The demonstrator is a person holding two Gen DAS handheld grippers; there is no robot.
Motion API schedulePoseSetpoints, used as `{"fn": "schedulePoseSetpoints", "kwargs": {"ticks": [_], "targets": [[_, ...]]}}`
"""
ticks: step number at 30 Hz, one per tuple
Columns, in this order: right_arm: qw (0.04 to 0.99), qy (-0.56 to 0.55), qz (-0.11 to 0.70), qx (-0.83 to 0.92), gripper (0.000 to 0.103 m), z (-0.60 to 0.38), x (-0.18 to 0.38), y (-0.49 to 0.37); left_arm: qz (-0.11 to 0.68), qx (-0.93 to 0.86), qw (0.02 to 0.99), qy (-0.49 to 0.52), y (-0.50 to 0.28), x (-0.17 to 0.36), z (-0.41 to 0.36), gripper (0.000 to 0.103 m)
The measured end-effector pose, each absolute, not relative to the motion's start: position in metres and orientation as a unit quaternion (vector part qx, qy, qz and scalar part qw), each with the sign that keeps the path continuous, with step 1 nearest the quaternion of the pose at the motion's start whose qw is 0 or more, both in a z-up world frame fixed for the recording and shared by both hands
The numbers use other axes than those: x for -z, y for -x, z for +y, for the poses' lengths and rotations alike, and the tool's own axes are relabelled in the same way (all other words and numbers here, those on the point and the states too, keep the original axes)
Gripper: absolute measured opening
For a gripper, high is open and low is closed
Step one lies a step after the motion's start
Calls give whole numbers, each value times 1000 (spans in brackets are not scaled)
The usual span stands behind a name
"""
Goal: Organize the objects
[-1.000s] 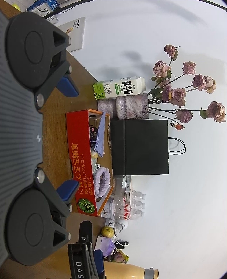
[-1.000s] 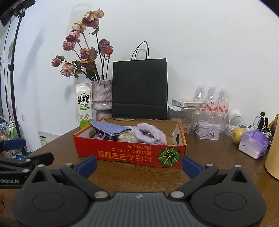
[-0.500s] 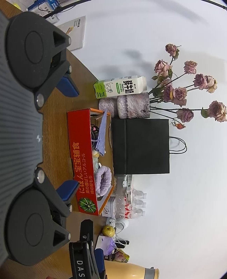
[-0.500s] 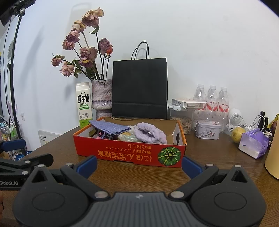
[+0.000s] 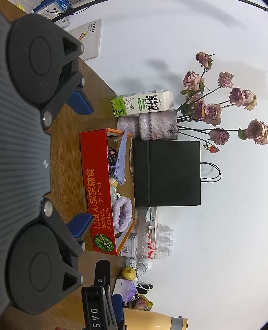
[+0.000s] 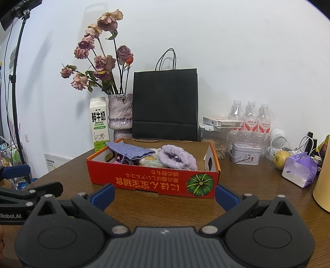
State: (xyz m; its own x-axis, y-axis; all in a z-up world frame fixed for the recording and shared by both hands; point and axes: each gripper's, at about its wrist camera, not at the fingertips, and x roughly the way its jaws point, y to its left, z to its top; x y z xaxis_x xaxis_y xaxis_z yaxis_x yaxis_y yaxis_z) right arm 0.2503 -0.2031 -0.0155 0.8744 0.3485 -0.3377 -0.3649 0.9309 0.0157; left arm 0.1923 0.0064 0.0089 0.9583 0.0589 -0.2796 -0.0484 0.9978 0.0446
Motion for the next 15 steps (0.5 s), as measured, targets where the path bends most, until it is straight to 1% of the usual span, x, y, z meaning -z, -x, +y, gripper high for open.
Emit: {"fn": "schedulePoseSetpoints", "kwargs": {"ticks": [15], "targets": [[968,25,170,-185,103,-203,16,-251,152,-26,988,-12,-195,-6,8,103]]}}
